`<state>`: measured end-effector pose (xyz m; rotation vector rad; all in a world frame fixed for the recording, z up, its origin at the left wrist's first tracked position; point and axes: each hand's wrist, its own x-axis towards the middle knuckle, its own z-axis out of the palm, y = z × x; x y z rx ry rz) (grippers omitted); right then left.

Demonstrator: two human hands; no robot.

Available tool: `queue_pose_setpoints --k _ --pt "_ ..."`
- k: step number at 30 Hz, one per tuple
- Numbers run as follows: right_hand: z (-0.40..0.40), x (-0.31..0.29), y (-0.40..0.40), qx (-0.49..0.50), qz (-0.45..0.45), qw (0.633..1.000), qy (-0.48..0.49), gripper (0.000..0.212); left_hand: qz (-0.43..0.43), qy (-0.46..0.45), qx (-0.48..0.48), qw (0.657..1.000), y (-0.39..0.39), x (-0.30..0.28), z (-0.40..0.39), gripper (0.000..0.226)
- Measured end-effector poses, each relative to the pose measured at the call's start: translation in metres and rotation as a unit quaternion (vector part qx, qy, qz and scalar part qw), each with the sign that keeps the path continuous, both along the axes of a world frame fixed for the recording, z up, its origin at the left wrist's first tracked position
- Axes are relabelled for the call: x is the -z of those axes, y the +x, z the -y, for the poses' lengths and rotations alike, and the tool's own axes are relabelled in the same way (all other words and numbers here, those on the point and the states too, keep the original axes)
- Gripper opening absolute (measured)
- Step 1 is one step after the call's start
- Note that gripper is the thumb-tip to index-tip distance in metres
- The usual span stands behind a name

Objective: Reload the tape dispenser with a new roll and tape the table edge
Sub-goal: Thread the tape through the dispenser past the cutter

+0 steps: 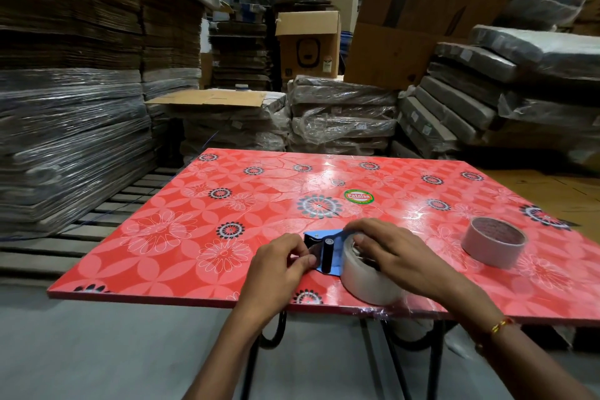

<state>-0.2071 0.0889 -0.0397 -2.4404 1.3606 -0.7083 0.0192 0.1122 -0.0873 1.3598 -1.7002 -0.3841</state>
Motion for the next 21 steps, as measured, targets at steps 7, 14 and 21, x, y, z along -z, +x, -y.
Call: queue_pose_setpoints --k 7,14,21 --pt "0.014 -0.013 0.000 0.019 0.020 0.996 0.086 0.038 -0.008 0.040 0.005 0.999 0.007 -0.006 0.004 0.015" --pt "0.011 -0.003 -0.008 -0.019 0.055 0.996 0.069 0.026 -0.030 0.068 0.045 0.996 0.015 -0.008 0.008 0.014" --pt "0.020 -0.025 -0.001 -0.026 -0.031 0.995 0.087 0.019 -0.051 0.074 0.083 0.992 0.023 -0.006 0.011 0.015"
